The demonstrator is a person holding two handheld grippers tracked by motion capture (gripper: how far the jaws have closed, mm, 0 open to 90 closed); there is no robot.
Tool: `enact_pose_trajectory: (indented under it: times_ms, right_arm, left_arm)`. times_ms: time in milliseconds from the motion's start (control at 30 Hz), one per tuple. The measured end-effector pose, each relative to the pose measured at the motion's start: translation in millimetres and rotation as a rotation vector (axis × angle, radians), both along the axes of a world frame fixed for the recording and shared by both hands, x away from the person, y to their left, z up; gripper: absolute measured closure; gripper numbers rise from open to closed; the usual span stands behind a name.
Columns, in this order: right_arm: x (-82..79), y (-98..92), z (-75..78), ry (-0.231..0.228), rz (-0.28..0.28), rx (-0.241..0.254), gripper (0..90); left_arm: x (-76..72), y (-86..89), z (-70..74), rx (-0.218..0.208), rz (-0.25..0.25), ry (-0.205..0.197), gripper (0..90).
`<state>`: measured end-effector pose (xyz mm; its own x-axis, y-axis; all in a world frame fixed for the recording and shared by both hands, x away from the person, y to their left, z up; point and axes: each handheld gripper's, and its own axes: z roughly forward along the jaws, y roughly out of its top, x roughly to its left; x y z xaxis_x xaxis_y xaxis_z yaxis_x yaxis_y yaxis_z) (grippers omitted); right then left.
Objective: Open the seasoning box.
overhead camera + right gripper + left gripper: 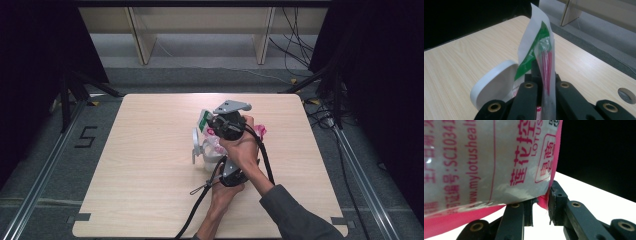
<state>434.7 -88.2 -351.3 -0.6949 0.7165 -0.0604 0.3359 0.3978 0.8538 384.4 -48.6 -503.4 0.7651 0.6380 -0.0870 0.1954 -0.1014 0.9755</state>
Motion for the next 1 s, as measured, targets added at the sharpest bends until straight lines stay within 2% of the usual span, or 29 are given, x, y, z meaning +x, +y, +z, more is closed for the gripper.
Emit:
enact_pose_trajectory:
  times_ms: [67,100,167,233,400,500,567,600,700,733,767,800,867,900,933,1000]
  right_arm:
    - [1.1,-0.9,1.3,-0.009,0.014,-0.010,90.0]
    - [0.7,-1.8,2.2,0.006,0.016,-0.012,90.0]
    - [0.5,-0.5,0.6,0.001,0.001,-0.014,90.0]
    - [1.0,-0.8,0.7,0.010,0.010,-0.029,90.0]
    - [2.6,-1.2,0.1,-0.004,0.015,-0.029,90.0]
    - [2.3,-0.7,0.0,0.008,0.012,-0.039,90.0]
    - [3.6,-0.8,-0.2,-0.010,0.008,-0.023,90.0]
    - [3.4,-1.8,0.9,0.005,0.013,-0.026,90.0]
    - [3.4,-0.9,0.0,-0.005,0.006,-0.025,90.0]
    - [2.8,-1.6,1.2,0.013,0.005,-0.028,90.0]
    - [2.8,-2.4,1.7,0.016,-0.001,-0.020,90.0]
    - [3.5,-2.0,0.6,-0.003,-0.007,0.000,90.0]
    - [3.6,-3.2,2.2,0.008,0.009,-0.012,90.0]
    - [2.8,-1.5,0.5,0.010,-0.010,0.006,90.0]
    - [3.9,-1.8,0.4,0.008,0.003,-0.024,90.0]
    - [3.9,-0.3,-0.7,0.008,0.005,-0.043,90.0]
  left_arm:
    - [-0.1,0.1,0.3,-0.002,-0.002,0.000,75.6]
    - [0.1,0.1,0.4,-0.003,-0.004,0.000,75.6]
    - [-0.2,-1.4,-0.3,-0.002,-0.007,0.001,75.5]
    - [-0.3,-1.8,-0.4,-0.005,-0.007,0.002,75.5]
    - [0.0,-1.4,0.0,-0.003,-0.007,0.000,75.6]
    - [-0.1,-1.8,-0.3,-0.002,-0.005,-0.001,75.5]
    - [0.1,-1.1,-0.1,0.001,-0.002,-0.002,75.5]
    - [0.1,-1.3,-0.2,0.000,-0.003,-0.001,75.6]
    - [-0.4,-1.7,-0.2,-0.002,-0.003,-0.002,75.5]
    - [-0.2,-1.5,0.1,0.000,-0.003,-0.003,75.6]
    - [0.1,-0.9,0.3,-0.002,-0.007,-0.001,75.5]
    - [0.1,-0.9,0.3,-0.002,-0.007,-0.001,75.6]
    - [0.5,-0.2,0.3,0.003,-0.008,-0.005,75.6]
    - [0.5,-1.6,-0.3,-0.003,-0.006,-0.002,75.6]
    - [0.2,-2.3,-0.5,-0.004,-0.004,-0.002,75.6]
    - [-0.2,-2.3,-0.4,-0.005,-0.003,-0.002,75.5]
